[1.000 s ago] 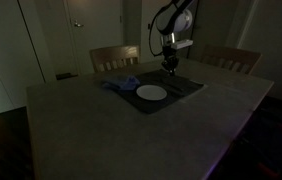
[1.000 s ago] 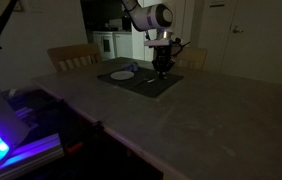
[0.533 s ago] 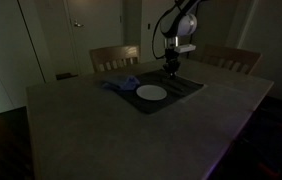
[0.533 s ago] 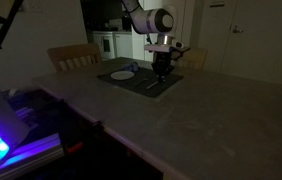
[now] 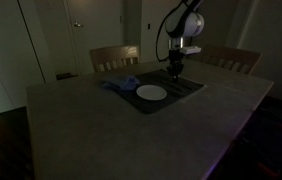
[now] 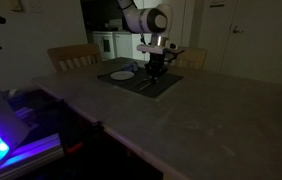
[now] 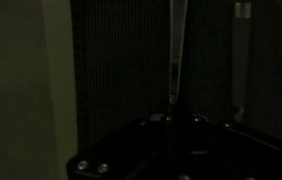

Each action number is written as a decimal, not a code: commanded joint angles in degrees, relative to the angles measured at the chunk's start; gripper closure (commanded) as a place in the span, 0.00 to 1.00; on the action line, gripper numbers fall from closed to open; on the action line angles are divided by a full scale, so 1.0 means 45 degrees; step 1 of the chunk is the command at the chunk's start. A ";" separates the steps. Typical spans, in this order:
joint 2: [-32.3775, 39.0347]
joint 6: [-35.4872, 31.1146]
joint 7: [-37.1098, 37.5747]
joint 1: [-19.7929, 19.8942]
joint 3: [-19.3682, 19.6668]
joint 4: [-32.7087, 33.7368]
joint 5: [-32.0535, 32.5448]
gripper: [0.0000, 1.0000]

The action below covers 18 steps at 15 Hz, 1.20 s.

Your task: Put the fork beside the spoon on the mat

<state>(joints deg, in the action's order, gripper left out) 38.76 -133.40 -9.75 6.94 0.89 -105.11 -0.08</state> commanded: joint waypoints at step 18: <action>-0.1349 -0.1212 0.1164 -0.0814 0.0327 -0.1632 0.0803 0.46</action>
<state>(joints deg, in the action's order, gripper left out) 36.17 -142.52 -5.85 5.05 1.50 -110.83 2.10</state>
